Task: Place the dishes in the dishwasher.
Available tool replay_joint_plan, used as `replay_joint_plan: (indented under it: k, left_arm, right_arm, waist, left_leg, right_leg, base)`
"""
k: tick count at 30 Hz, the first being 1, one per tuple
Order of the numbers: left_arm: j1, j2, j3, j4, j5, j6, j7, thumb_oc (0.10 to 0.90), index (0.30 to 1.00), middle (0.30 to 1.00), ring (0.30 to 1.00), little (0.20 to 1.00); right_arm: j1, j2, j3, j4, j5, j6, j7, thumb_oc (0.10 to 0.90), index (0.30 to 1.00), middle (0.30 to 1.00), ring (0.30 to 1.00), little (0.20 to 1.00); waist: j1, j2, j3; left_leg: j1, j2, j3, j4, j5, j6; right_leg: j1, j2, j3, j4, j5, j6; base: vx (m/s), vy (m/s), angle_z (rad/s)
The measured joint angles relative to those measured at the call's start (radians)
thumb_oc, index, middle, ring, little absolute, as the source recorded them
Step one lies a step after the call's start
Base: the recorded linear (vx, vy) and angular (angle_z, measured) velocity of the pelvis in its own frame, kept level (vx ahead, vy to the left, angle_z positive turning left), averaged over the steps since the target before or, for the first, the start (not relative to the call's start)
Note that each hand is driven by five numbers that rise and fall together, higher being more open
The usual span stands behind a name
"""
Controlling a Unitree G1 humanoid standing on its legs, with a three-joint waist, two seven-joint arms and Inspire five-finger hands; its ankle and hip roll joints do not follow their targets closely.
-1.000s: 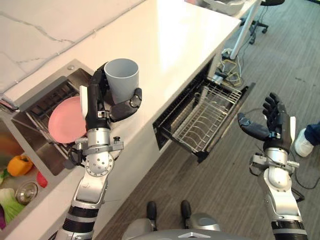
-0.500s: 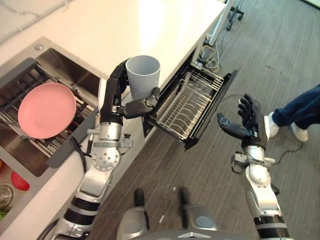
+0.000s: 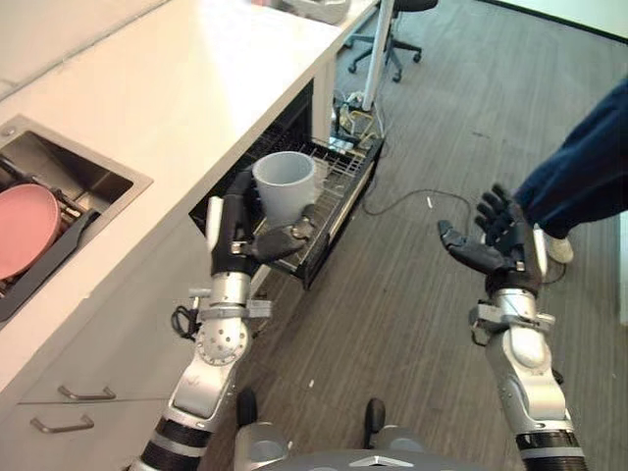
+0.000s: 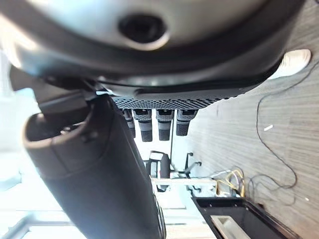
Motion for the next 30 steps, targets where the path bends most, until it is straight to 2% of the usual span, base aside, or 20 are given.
replay_joint_plan:
  k: [2,6,8,11,12,14,18,20,30]
  left_arm:
    - [-0.085,-0.015,-0.010,0.040,0.017,0.002,0.012,0.400,0.300,0.300,0.300,0.300]
    - [-0.102,-0.016,0.006,0.049,0.036,0.010,0.048,0.400,0.300,0.300,0.300,0.300]
    - [-0.106,-0.007,0.007,0.049,0.084,0.017,0.057,0.400,0.300,0.300,0.300,0.300]
    - [-0.107,0.000,0.006,0.052,0.177,0.034,0.079,0.400,0.300,0.300,0.300,0.300]
    - [-0.107,0.000,0.004,0.055,0.213,0.045,0.083,0.400,0.300,0.300,0.300,0.300]
    - [-0.110,0.000,-0.001,0.063,0.240,0.056,0.084,0.400,0.300,0.300,0.300,0.300]
    - [-0.110,0.024,-0.031,0.075,0.313,0.066,0.087,0.400,0.300,0.300,0.300,0.300]
    - [-0.110,0.041,-0.045,0.076,0.339,0.065,0.086,0.400,0.300,0.300,0.300,0.300]
    - [-0.110,0.046,-0.064,0.082,0.382,0.066,0.087,0.400,0.300,0.300,0.300,0.300]
  right_arm:
    - [-0.008,0.000,0.032,-0.006,0.037,-0.008,-0.003,0.800,0.900,0.900,0.900,0.900]
    - [-0.058,0.000,0.176,-0.016,0.064,-0.008,0.013,0.800,0.900,0.900,0.900,0.900]
    - [-0.076,0.002,0.203,-0.029,0.073,-0.008,0.038,0.800,0.900,0.900,0.900,0.900]
    - [-0.121,0.039,0.239,-0.092,0.179,-0.010,0.048,0.800,0.900,0.900,0.900,0.900]
    - [-0.147,0.074,0.266,-0.129,0.234,-0.019,0.046,0.800,0.900,0.900,0.900,0.900]
    - [-0.170,0.079,0.292,-0.151,0.260,-0.022,0.047,0.800,0.900,0.900,0.900,0.900]
    - [-0.192,0.075,0.314,-0.171,0.260,-0.033,0.067,0.800,0.900,0.900,0.900,0.900]
    - [-0.192,0.078,0.318,-0.167,0.260,-0.033,0.067,0.800,0.900,0.900,0.900,0.900]
    - [-0.182,0.080,0.365,-0.118,0.252,-0.025,0.055,0.800,0.900,0.900,0.900,0.900]
  waist:
    - [0.000,0.019,-0.004]
    - [0.012,0.045,-0.018]
    - [0.021,0.048,-0.020]
    - [0.028,0.047,-0.021]
    - [0.029,0.044,-0.021]
    - [0.028,0.040,-0.021]
    - [0.033,0.000,-0.043]
    - [0.030,-0.012,-0.050]
    - [0.030,-0.016,-0.054]
  left_leg:
    - [-0.020,-0.007,-0.015,0.000,0.010,0.008]
    - [-0.013,-0.011,-0.018,0.000,0.013,0.013]
    - [-0.008,-0.014,-0.019,0.000,0.014,0.011]
    - [0.001,-0.033,-0.017,0.000,0.015,0.009]
    - [0.003,-0.042,-0.016,0.000,0.015,0.010]
    - [0.014,-0.047,-0.012,0.000,0.015,0.010]
    - [0.017,-0.050,-0.011,0.000,0.013,0.011]
    - [0.019,-0.052,-0.009,0.000,0.010,0.016]
    - [0.029,-0.055,0.002,0.000,0.012,0.019]
  right_leg:
    - [-0.001,-0.007,-0.021,-0.003,0.003,0.007]
    - [0.006,-0.011,-0.024,-0.003,0.008,0.001]
    - [0.013,-0.014,-0.025,0.000,0.008,0.001]
    - [0.022,-0.033,-0.026,0.001,0.007,0.005]
    - [0.025,-0.042,-0.025,0.001,0.009,0.009]
    - [0.033,-0.046,-0.023,0.002,0.010,0.010]
    - [0.036,-0.050,-0.023,0.001,0.007,0.014]
    - [0.036,-0.053,-0.021,0.001,0.007,0.015]
    - [0.037,-0.056,-0.009,0.001,0.012,0.018]
  base:
    - [-0.02,-0.003,0.23]
    - [0.04,0.027,0.08]
    - [0.05,0.062,0.01]
    - [0.03,0.058,0.02]
    - [0.02,0.046,0.01]
    - [0.00,0.016,-0.01]
    - [0.00,0.029,0.00]
    - [-0.01,0.006,-0.02]
    - [-0.01,0.008,-0.02]
